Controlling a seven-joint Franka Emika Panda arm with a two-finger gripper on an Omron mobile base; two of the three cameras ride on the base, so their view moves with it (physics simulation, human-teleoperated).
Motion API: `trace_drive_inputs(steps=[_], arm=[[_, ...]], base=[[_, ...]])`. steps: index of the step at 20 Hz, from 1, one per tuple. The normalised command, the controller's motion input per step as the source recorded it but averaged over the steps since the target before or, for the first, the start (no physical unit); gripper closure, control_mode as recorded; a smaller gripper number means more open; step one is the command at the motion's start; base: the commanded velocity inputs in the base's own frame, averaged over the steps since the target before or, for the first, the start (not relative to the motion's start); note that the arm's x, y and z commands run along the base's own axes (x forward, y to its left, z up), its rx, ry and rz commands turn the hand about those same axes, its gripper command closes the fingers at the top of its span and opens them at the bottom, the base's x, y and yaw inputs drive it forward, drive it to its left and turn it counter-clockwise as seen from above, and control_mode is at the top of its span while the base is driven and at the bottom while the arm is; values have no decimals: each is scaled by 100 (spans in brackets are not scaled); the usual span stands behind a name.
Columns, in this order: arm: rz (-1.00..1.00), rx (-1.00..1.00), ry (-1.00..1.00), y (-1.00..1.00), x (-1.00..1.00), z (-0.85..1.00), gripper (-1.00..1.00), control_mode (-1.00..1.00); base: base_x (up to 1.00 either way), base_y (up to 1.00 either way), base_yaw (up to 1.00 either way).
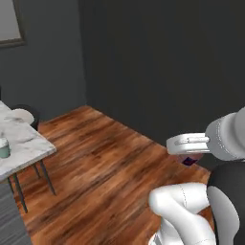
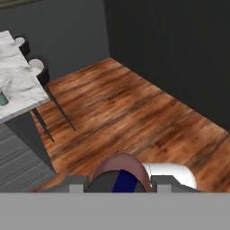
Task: Move the drinks to the dining counter.
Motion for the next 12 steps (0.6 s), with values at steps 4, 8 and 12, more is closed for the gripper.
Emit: trace_drive_inputs(steps=[4, 8, 12], arm=[[0, 0, 0, 0, 0, 0, 100, 100], [0, 0, 0, 0, 0, 0, 100, 100], [0, 0, 0, 0, 0, 0, 100, 100]], base=[[4, 0, 100], [69, 19, 78], [70, 99, 45]])
